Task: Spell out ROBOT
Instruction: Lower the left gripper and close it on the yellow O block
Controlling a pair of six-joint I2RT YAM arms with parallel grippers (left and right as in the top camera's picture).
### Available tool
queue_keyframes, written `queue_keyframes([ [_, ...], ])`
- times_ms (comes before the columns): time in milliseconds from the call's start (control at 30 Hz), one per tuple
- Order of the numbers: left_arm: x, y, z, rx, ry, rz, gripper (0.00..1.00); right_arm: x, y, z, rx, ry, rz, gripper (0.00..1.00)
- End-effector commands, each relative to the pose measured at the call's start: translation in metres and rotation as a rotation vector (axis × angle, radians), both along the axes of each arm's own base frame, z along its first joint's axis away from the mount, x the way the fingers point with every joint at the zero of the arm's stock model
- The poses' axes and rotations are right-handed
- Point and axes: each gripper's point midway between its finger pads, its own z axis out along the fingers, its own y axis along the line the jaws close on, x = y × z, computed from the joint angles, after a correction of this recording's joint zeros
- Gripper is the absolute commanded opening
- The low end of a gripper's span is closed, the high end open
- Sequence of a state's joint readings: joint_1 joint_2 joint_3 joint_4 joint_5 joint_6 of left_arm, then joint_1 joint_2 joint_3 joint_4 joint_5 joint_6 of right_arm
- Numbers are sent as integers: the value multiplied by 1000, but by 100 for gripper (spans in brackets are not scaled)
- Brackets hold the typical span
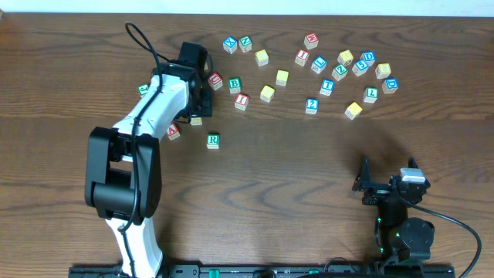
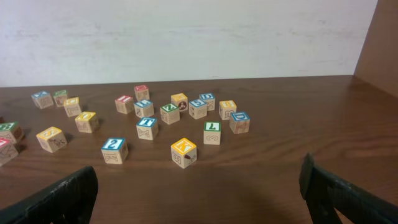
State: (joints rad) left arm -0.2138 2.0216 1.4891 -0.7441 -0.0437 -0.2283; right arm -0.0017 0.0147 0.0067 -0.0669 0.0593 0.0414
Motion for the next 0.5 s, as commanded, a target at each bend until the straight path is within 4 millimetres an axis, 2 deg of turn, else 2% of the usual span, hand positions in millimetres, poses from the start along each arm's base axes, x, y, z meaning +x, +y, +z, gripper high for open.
queue_keyframes([
  [0,5,0,-1,-9,-2,6,60,0,1,0,6,-2,1,99],
  [200,5,-1,-1,-13,-1,8,59,0,1,0,6,-2,1,99],
  [467,-2,-4,-22,-26,52,3,56,0,1,0,6,-2,1,99],
])
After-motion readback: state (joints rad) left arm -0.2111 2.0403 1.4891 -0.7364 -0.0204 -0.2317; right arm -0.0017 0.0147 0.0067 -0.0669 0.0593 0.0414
